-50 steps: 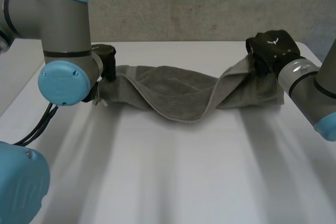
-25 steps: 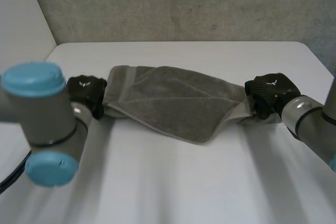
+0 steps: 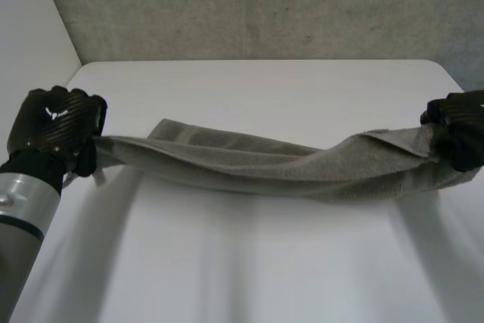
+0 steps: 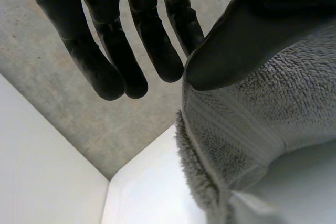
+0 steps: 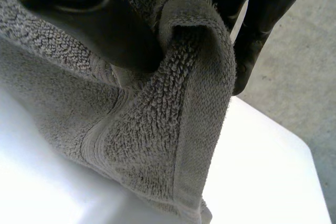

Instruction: Fold the towel.

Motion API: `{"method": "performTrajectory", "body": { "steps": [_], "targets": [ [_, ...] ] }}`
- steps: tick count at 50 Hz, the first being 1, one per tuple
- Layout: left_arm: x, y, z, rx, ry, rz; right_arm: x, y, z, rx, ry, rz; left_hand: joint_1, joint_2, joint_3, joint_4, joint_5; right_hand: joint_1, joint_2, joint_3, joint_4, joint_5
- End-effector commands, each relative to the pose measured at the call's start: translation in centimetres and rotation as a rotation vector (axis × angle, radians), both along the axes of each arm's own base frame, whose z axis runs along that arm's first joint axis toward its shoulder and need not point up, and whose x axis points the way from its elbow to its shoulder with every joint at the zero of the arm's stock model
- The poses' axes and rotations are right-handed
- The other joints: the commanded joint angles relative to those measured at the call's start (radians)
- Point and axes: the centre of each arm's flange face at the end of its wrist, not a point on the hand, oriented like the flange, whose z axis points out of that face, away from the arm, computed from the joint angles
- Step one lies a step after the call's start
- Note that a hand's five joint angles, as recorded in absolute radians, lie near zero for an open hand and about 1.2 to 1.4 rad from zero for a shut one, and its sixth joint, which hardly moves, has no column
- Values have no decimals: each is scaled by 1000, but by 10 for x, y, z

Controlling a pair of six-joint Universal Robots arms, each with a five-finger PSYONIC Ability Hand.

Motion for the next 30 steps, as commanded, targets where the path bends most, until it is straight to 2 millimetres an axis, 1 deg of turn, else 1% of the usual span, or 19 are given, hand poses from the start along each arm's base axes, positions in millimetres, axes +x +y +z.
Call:
{"method": "performTrajectory", "body": {
  "steps": [1,3,4,6,7,8,9,11,12,14,15,17,19,20,22,23,25,28,30],
  "targets": [
    [-8,-1,-34,103,-34,-44,-5,-7,-31,127,1,12,-58,-125,-152,-120,-261,68,94,57,54,67],
    [-14,-12,-50,142,-43,-55,-6,-11,-46,172,25,28,-58,-125,-152,-120,-261,68,94,57,54,67],
    [-14,-12,-50,142,-43,-55,-6,-11,-46,172,25,28,-58,-125,-152,-120,-261,68,94,57,54,67],
    [-21,-28,-58,143,-46,-60,-7,-15,-55,195,29,34,-58,-125,-152,-120,-261,68,94,57,54,67],
    [-21,-28,-58,143,-46,-60,-7,-15,-55,195,29,34,-58,-125,-152,-120,-261,68,94,57,54,67],
    [-25,-36,-61,140,-50,-66,-8,-19,-60,201,26,31,-58,-125,-152,-120,-261,68,94,57,54,67],
    [-26,-36,-61,140,-50,-66,-8,-19,-60,201,26,31,-58,-125,-152,-120,-261,68,94,57,54,67],
    [-37,-54,-65,128,-48,-78,-10,-28,-73,207,12,23,-58,-125,-152,-120,-261,68,94,57,54,67],
    [-37,-54,-65,128,-47,-78,-10,-28,-73,207,12,23,-58,-125,-152,-120,-261,68,94,57,54,67],
    [-46,-77,-68,116,-41,-74,-12,-37,-85,217,-29,-5,-58,-125,-152,-120,-261,68,94,57,54,67],
    [-46,-77,-68,115,-41,-74,-13,-37,-85,217,-29,-6,-58,-125,-152,-120,-261,68,94,57,54,67],
    [-56,-99,-69,95,-31,-78,-15,-44,-94,228,-96,-45,-58,-125,-152,-120,-261,68,94,57,54,67],
    [-60,-107,-71,87,-30,-81,-16,-47,-98,229,-127,-68,-58,-125,-152,-120,-261,68,94,57,54,67],
    [-60,-107,-71,87,-30,-81,-16,-47,-98,229,-127,-68,-58,-125,-152,-120,-261,68,94,57,54,67],
    [-73,-117,-74,71,-29,-103,-18,-51,-106,228,-174,-109,-58,-125,-152,-120,-261,68,94,57,54,67],
    [-73,-117,-74,71,-29,-103,-18,-51,-106,228,-174,-109,-58,-125,-152,-120,-261,68,94,57,54,67],
    [-83,-127,-78,58,-25,-115,-21,-55,-110,195,-198,-146,-58,-125,-152,-120,-261,68,94,57,54,67],
    [-87,-132,-82,56,-24,-120,-22,-58,-111,175,-207,-161,-58,-125,-152,-120,-261,68,94,57,54,67],
    [-91,-142,-87,55,-23,-117,-24,-64,-112,139,-220,-179,-58,-125,-152,-120,-261,68,94,57,54,67]
  ]
}}
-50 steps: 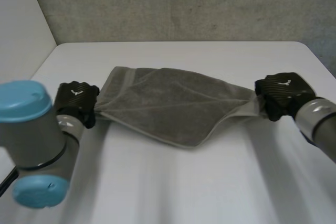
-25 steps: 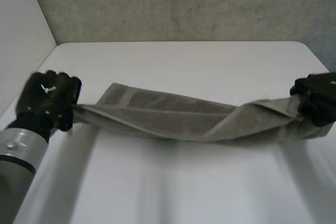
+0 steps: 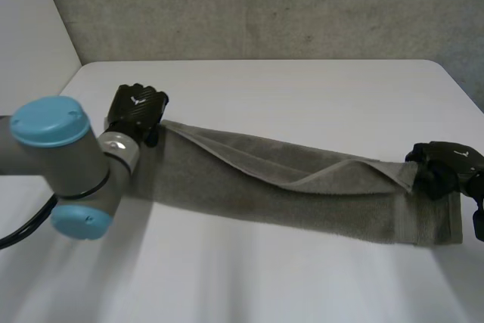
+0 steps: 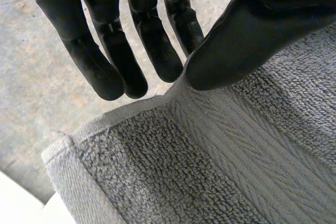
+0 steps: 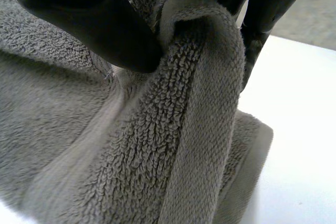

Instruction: Fold the towel.

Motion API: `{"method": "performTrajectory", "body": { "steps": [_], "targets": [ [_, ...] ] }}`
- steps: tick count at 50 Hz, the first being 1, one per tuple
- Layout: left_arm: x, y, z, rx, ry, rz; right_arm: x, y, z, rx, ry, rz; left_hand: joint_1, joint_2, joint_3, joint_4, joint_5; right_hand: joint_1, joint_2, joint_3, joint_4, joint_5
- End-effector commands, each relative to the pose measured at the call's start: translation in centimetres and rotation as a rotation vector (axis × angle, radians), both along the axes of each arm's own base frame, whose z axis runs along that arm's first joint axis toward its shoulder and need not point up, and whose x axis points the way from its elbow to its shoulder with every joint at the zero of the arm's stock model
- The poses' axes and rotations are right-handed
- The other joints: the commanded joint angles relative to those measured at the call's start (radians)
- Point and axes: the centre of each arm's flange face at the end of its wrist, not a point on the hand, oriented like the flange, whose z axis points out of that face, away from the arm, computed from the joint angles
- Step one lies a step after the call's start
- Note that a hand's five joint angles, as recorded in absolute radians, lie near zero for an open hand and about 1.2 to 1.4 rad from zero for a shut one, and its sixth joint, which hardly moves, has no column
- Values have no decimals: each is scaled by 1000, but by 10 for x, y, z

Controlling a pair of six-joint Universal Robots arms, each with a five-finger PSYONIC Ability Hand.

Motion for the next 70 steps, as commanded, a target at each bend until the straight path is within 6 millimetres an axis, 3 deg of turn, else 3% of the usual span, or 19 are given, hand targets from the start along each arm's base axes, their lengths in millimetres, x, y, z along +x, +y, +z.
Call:
{"method": "performTrajectory", "body": {
  "steps": [1,12,14,15,17,20,22,23,24,30,39,49,55,60,70],
  "targets": [
    [-17,-21,-11,-13,6,-14,-5,-12,-5,-70,-37,-75,-58,-125,-153,-120,-269,68,94,56,54,67],
    [-31,-39,-34,18,-8,-26,-6,-36,-25,-73,-39,-96,-58,-125,-153,-120,-269,68,94,56,54,67],
    [-34,-42,-39,26,-12,-29,-3,-39,-33,-53,-19,-115,-58,-125,-153,-120,-269,-237,-211,-249,-251,-238],
    [-34,-42,-39,26,-12,-29,-3,-39,-33,-53,-19,-115,-58,-125,-153,-120,-269,-239,-213,-252,-254,-240],
    [-36,-43,-45,52,-25,-39,-4,-39,-36,-48,19,-155,-58,-125,-153,-120,-269,-805,-780,-818,-820,-806],
    [-38,-41,-47,69,-32,-43,-5,-39,-37,-47,35,-182,-98,-166,-194,-161,-310,-996,-971,-1009,-1011,-997],
    [-43,-35,-49,107,-49,-60,-6,-38,-33,-63,52,-212,-545,-612,-641,-608,-756,-1066,-1041,-1079,-1081,-1068],
    [-43,-34,-49,107,-49,-60,-6,-38,-33,-63,52,-212,-547,-615,-643,-610,-759,-1067,-1041,-1079,-1082,-1068],
    [-44,-32,-49,115,-54,-62,-7,-38,-31,-74,58,-223,-731,-798,-826,-793,-942,-1090,-1065,-1103,-1105,-1091],
    [-46,-31,-36,96,-44,-58,-14,-41,-12,-172,69,-273,-981,-1049,-1077,-1044,-1193,-1102,-1077,-1115,-1117,-1103],
    [-40,-31,-8,55,-18,-46,-23,-37,7,-275,97,-368,-1047,-1114,-1142,-1109,-1258,-1099,-1074,-1112,-1114,-1100],
    [-26,-18,5,74,-17,-32,-4,2,21,-196,121,-179,-1026,-1093,-1122,-1089,-1237,-1000,-974,-1012,-1014,-1001],
    [-12,2,-3,128,-39,-34,9,30,13,-119,127,-34,-1020,-1088,-1116,-1083,-1231,-791,-766,-804,-806,-792],
    [-6,16,-8,158,-51,-37,12,47,1,-67,170,20,-1020,-1088,-1116,-1083,-1231,-794,-768,-806,-808,-795],
    [7,18,-15,162,-50,-6,7,54,-19,-40,224,36,-1014,-1082,-1110,-1077,-1226,-811,-786,-824,-826,-812]
  ]
}}
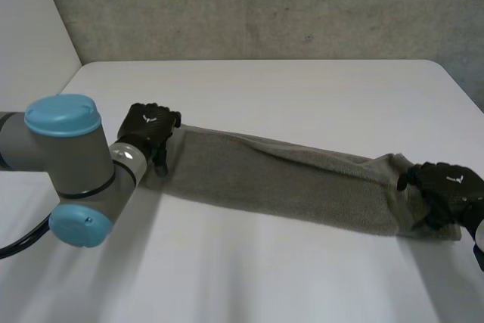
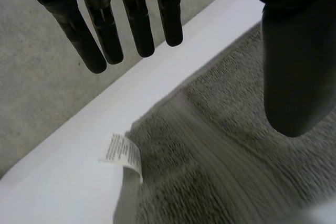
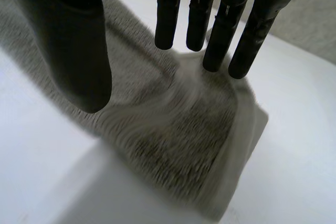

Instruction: Fold the towel.

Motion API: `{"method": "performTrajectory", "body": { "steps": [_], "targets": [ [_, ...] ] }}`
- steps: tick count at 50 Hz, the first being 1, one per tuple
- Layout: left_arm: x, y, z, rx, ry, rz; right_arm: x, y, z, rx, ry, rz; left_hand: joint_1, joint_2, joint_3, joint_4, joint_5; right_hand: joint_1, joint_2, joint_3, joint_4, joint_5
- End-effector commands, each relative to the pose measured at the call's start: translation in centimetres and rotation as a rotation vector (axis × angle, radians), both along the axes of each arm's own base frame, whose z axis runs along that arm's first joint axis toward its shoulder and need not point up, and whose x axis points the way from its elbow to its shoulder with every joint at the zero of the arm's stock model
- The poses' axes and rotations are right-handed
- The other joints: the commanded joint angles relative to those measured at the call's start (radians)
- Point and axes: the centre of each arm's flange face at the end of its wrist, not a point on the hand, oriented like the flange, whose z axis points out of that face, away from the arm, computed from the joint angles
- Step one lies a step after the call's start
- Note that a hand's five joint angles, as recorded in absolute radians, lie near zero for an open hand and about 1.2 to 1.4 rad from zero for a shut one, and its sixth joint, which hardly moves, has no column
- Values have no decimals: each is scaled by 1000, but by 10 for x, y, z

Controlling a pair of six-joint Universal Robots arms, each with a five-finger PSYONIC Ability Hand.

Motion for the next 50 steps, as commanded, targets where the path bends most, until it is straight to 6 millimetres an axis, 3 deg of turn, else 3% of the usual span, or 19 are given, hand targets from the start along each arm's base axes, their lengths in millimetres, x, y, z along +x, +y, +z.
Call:
{"method": "performTrajectory", "body": {
  "steps": [1,15,17,18,19,21,31,33,37,39,40,42,43,45,46,47,48,50],
  "targets": [
    [10,-2,-2,-11,4,27,-4,2,-16,9,42,3,-73,-68,-55,-75,-216,0,7,0,1,-4],
    [11,-3,-1,-17,6,30,-10,-12,-40,-16,113,-3,-73,-68,-55,-75,-216,59,66,59,59,55],
    [11,-3,-2,-14,5,30,-14,-19,-45,-33,165,-16,-73,-68,-55,-75,-216,525,532,526,526,522],
    [11,-3,-2,-14,5,30,-14,-19,-45,-33,165,-16,-73,-68,-55,-75,-216,528,535,528,529,524],
    [11,-3,-2,-14,5,30,-18,-25,-47,-47,197,-45,-73,-68,-55,-75,-216,813,820,813,814,809],
    [11,-2,-2,-14,5,30,-23,-31,-47,-61,232,-79,-73,-68,-55,-75,-216,874,881,874,875,870],
    [12,-3,5,-30,13,33,-65,-69,-29,-158,389,-232,-73,-68,-55,-75,-216,874,881,874,875,870],
    [14,-4,7,-35,15,41,-77,-83,-15,-211,446,-267,-73,-68,-55,-75,-216,874,881,874,875,870],
    [16,-5,10,-40,18,47,-78,-97,5,-287,488,-262,-73,-68,-55,-75,-216,874,881,874,875,870],
    [16,-5,14,-49,21,52,-55,-102,28,-368,488,-218,-73,-68,-55,-75,-216,874,881,874,875,870],
    [16,-5,14,-49,21,52,-54,-102,28,-369,488,-218,-73,-68,-55,-75,-216,874,881,874,875,870],
    [18,-2,14,-46,20,50,-8,-99,57,-464,469,-130,-73,-68,-55,-75,-216,874,881,874,875,870],
    [18,-2,14,-46,20,50,-7,-99,58,-465,469,-130,-73,-68,-55,-75,-216,874,881,874,875,870],
    [19,-1,17,-52,22,52,36,-91,77,-522,448,-60,-73,-68,-55,-75,-216,874,881,874,875,870],
    [19,-1,17,-52,22,52,37,-91,77,-522,447,-59,-73,-68,-55,-75,-216,874,881,874,875,870],
    [18,0,17,-50,22,50,60,-85,82,-545,434,-17,-73,-68,-55,-75,-216,874,881,874,875,870],
    [18,0,17,-50,22,50,60,-85,82,-545,434,-17,-73,-68,-55,-75,-216,874,881,874,875,870],
    [19,1,17,-48,22,54,121,-60,82,-572,398,130,-73,-68,-55,-75,-216,874,881,874,875,870]
  ]
}}
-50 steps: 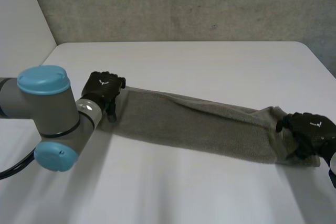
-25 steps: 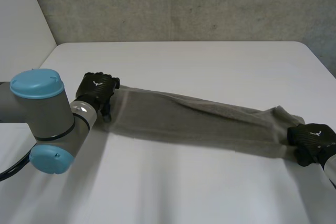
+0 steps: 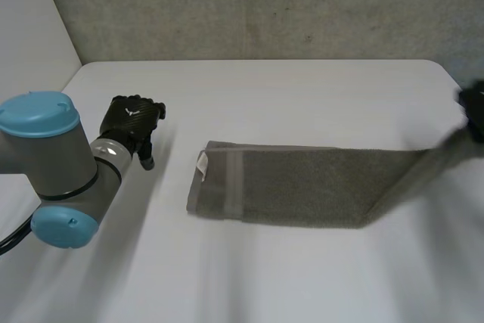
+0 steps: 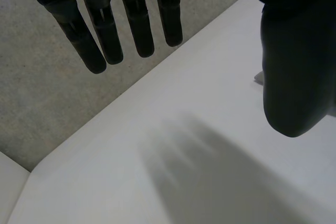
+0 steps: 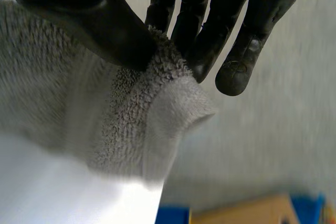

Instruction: Fold the towel.

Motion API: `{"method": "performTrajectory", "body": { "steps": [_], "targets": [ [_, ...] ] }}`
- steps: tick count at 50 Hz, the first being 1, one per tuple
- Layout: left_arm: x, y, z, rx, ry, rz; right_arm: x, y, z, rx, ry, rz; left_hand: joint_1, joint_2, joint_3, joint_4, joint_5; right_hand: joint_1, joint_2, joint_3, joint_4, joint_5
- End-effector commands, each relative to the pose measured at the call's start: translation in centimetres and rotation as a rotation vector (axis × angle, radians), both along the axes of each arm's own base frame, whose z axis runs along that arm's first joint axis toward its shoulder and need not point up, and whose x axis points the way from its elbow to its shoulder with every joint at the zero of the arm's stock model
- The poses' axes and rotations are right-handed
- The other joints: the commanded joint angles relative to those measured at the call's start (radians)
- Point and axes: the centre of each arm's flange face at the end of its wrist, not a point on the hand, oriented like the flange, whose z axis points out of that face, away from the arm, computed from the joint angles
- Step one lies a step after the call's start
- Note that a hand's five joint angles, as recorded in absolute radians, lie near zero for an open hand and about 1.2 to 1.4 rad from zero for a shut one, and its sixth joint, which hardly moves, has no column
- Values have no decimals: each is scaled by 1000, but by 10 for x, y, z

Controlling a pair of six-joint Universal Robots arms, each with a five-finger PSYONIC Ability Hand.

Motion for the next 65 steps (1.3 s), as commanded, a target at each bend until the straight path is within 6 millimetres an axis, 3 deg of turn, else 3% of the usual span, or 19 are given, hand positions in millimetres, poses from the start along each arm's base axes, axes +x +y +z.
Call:
{"method": "performTrajectory", "body": {
  "steps": [1,3,4,5,9,11,16,23,37,42,50,51,52,53,54,55,56,61,65],
  "targets": [
    [1,3,2,-1,1,3,120,40,23,-46,-5,268,-73,-68,-55,-75,-217,73,75,80,54,68],
    [2,3,2,0,2,6,175,77,11,-9,10,425,-73,-68,-55,-75,-217,73,75,80,54,68],
    [2,3,2,0,2,6,175,77,11,-9,10,425,-73,-68,-55,-75,-217,73,75,80,54,68],
    [2,4,2,1,6,7,194,93,3,9,18,489,-73,-68,-55,-75,-217,73,75,80,54,68],
    [2,4,3,7,21,10,217,113,-16,47,35,564,-73,-68,-55,-75,-217,73,75,80,54,68],
    [2,4,3,9,28,10,234,135,-39,92,59,637,-73,-68,-55,-75,-217,73,75,80,54,68],
    [2,5,2,11,27,10,254,165,-64,140,84,742,-73,-68,-55,-75,-217,73,75,80,54,68],
    [2,4,2,10,28,8,259,168,-79,166,96,771,-73,-68,-55,-75,-217,73,75,80,54,68],
    [2,2,4,-9,36,13,274,161,-42,106,-70,830,-73,-68,-55,-75,-217,73,75,80,54,68],
    [1,2,4,-13,37,12,282,161,-39,112,-155,888,-73,-68,-55,-75,-217,73,75,80,54,68],
    [1,3,3,-10,36,12,294,178,-81,256,-135,1059,-73,-68,-55,-75,-217,73,75,80,54,68],
    [1,3,3,-10,36,12,293,179,-88,286,-124,1068,-73,-68,-55,-75,-217,1,4,8,-17,-4],
    [2,3,3,-10,36,14,291,178,-93,308,-116,1059,-73,-68,-55,-75,-217,-372,-369,-364,-390,-376],
    [2,3,3,-10,36,14,291,178,-93,308,-116,1059,-73,-68,-55,-75,-217,-375,-373,-368,-394,-380],
    [2,3,3,-9,36,13,288,178,-96,326,-111,1052,-73,-68,-55,-75,-217,-861,-858,-853,-879,-866],
    [2,3,3,-9,36,12,288,178,-96,326,-111,1052,-73,-68,-55,-75,-217,-866,-863,-858,-884,-870],
    [1,4,3,-7,35,11,286,177,-95,328,-110,1045,-73,-68,-55,-75,-217,-1149,-1147,-1142,-1167,-1154],
    [0,4,4,-9,41,9,273,169,-76,311,-130,1015,-73,-68,-55,-75,-217,-1149,-1147,-1142,-1167,-1154],
    [-3,7,10,-19,61,2,244,146,-40,282,-215,923,-73,-68,-55,-75,-217,-1149,-1147,-1142,-1167,-1154]
  ]
}}
